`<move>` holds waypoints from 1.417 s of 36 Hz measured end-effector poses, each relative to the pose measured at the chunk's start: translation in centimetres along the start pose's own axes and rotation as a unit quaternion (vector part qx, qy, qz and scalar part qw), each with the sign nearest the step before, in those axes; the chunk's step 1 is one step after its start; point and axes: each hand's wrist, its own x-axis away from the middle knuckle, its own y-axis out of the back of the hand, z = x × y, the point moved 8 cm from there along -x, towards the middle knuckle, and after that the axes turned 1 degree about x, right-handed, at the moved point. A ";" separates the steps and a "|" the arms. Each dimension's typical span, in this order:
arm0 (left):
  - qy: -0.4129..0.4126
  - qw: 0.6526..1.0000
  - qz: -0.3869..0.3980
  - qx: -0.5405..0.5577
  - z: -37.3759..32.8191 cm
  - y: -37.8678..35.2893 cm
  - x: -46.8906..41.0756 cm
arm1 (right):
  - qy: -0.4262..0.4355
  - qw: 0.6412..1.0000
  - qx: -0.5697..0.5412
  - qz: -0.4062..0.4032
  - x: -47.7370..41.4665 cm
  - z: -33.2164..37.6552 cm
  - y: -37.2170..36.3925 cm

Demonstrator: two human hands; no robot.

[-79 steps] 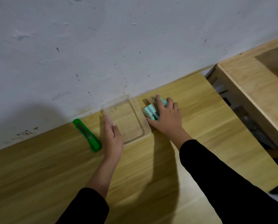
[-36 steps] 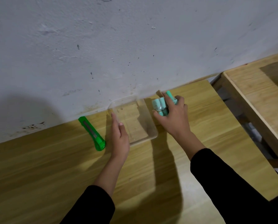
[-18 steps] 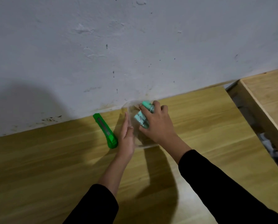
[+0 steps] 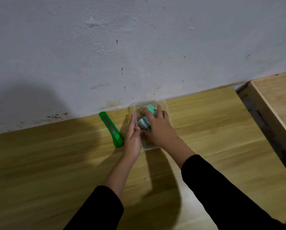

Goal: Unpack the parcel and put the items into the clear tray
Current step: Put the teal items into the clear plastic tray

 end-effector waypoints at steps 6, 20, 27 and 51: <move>-0.006 1.000 -0.021 0.004 0.3 0.2 0.0 | 0.008 0.998 -0.061 0.009 0.9 -0.7 0.6; -0.023 0.995 -0.063 0.077 0.7 -0.2 0.5 | 0.009 1.000 0.016 -0.024 2.6 -0.6 -0.1; -0.019 0.996 -0.064 0.064 1.0 0.1 0.3 | -0.030 0.997 0.016 -0.066 2.4 -0.3 -0.1; -0.029 0.992 -0.094 0.076 1.5 0.1 0.9 | -0.036 0.992 -0.004 -0.119 3.3 -1.1 0.5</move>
